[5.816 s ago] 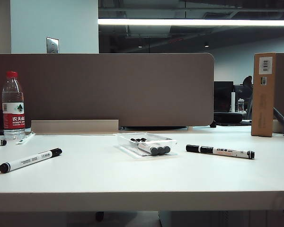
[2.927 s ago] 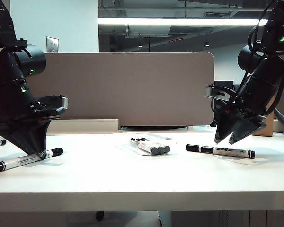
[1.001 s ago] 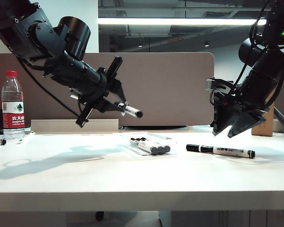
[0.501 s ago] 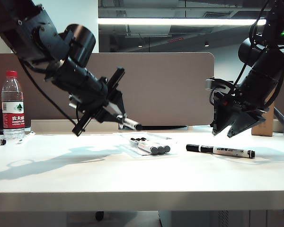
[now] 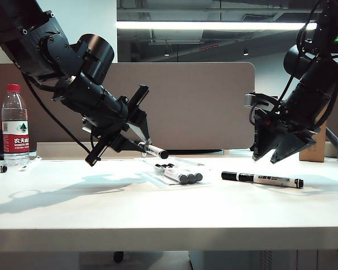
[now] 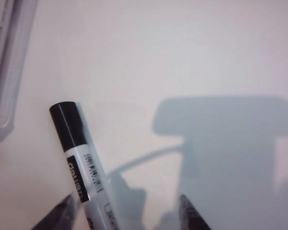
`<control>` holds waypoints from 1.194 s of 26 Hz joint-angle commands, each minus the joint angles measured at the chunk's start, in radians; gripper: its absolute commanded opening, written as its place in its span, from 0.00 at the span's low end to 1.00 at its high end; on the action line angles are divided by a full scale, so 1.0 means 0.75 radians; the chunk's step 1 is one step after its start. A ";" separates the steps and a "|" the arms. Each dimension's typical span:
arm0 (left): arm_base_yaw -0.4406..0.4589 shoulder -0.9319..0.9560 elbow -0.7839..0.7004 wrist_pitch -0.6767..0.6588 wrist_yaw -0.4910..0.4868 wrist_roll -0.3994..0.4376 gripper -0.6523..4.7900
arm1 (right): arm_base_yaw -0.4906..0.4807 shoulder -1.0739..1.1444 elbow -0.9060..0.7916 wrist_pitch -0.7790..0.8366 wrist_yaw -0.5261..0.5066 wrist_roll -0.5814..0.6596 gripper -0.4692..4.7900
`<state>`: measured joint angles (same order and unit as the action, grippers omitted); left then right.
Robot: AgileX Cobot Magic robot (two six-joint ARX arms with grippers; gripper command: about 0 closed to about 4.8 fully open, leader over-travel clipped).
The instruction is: Pick up the markers scattered on the table and put them into the packaging box, making sure the markers fit the shape of the box's grooves.
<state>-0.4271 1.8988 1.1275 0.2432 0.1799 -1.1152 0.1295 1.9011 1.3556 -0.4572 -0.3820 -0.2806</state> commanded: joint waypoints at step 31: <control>-0.005 -0.004 0.007 0.058 0.035 0.052 0.47 | 0.001 -0.012 0.006 0.027 -0.067 0.005 0.61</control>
<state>-0.4313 1.8992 1.1275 0.2729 0.1993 -1.0855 0.1295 1.9011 1.3556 -0.4461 -0.4232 -0.2802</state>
